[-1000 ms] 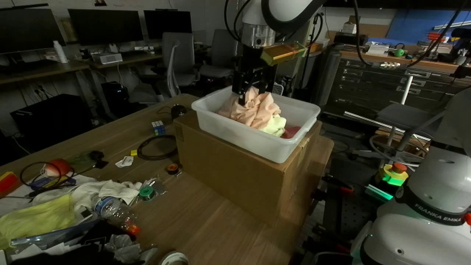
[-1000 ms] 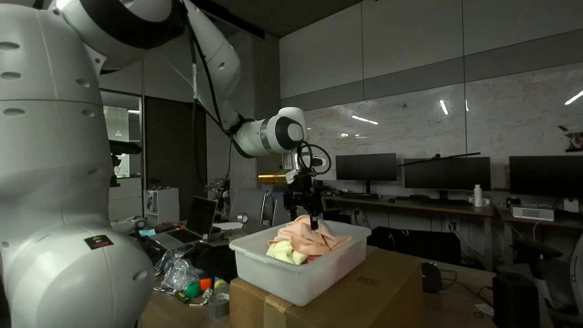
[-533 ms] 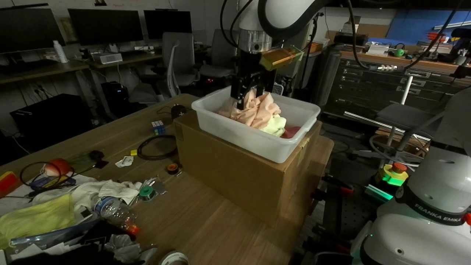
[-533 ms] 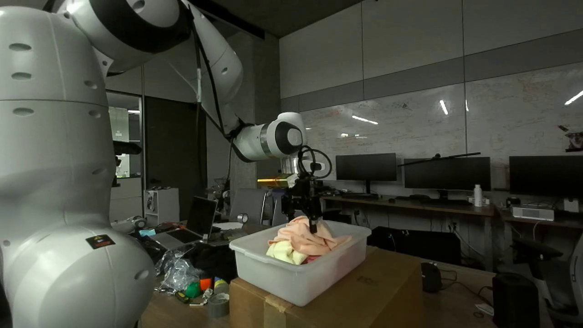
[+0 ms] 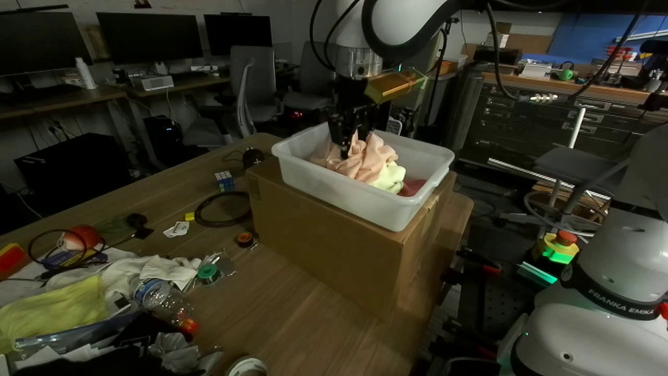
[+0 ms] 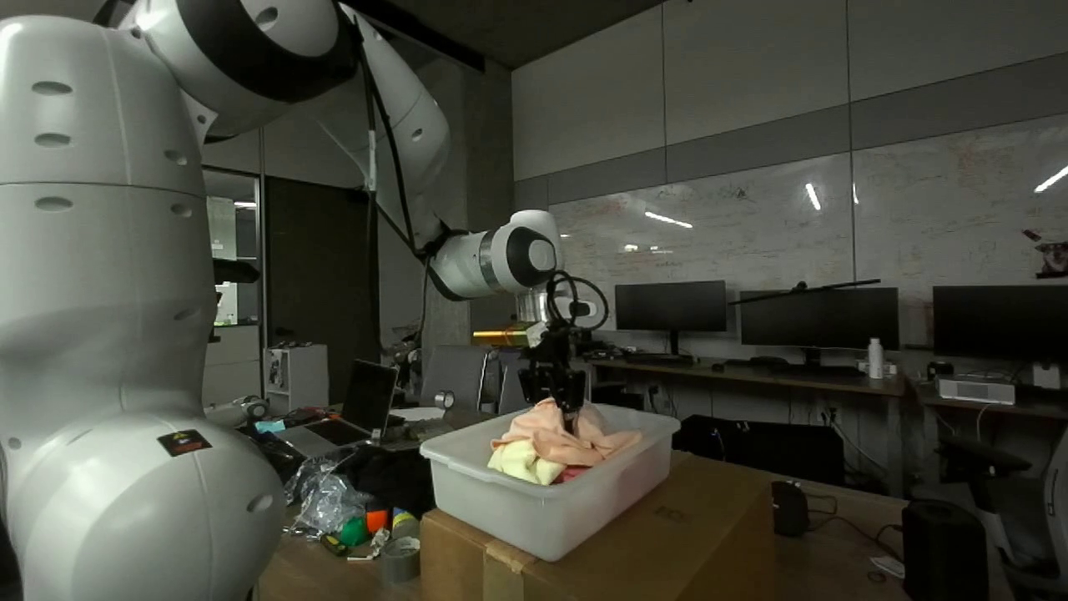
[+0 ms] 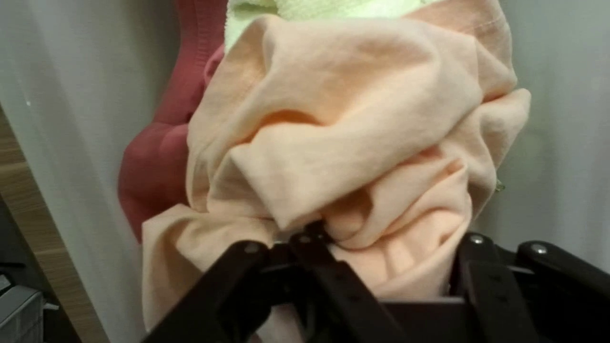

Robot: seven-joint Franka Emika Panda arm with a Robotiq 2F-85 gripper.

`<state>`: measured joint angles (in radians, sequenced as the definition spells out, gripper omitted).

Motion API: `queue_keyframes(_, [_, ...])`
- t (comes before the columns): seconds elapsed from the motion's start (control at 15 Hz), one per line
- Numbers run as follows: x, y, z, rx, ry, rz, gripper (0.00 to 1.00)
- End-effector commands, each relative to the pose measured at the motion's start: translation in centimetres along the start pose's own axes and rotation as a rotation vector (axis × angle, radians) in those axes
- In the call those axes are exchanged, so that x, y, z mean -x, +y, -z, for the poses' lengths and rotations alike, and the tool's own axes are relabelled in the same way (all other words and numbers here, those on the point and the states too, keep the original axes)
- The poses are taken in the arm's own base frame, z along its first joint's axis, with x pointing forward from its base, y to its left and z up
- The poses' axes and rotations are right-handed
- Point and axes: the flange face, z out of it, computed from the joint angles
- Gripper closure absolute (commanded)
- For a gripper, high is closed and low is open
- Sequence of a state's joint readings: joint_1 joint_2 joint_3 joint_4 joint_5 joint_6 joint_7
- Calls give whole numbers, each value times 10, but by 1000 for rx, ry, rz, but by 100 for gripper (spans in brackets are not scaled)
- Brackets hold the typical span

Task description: Remove all the clothes from the box and put them on the table

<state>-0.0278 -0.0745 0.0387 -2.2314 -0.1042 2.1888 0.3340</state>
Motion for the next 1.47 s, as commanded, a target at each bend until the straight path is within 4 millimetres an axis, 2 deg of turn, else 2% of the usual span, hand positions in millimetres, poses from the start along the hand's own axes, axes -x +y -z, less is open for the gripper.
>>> queue_keyframes(0.0, [-4,2,14,-12,32,-43,78])
queue_keyframes(0.13, [-1,4,23,-15,51,-64,90])
queue_keyframes(0.27, [4,7,38,-19,92,-96,95])
queue_keyframes(0.4, [7,11,57,-22,135,-126,91])
queue_keyframes(0.53, [13,17,82,-25,179,-149,91])
queue_keyframes(1.2, [54,48,232,-54,504,-244,92])
queue_keyframes(1.4, [63,46,266,-62,577,-251,92])
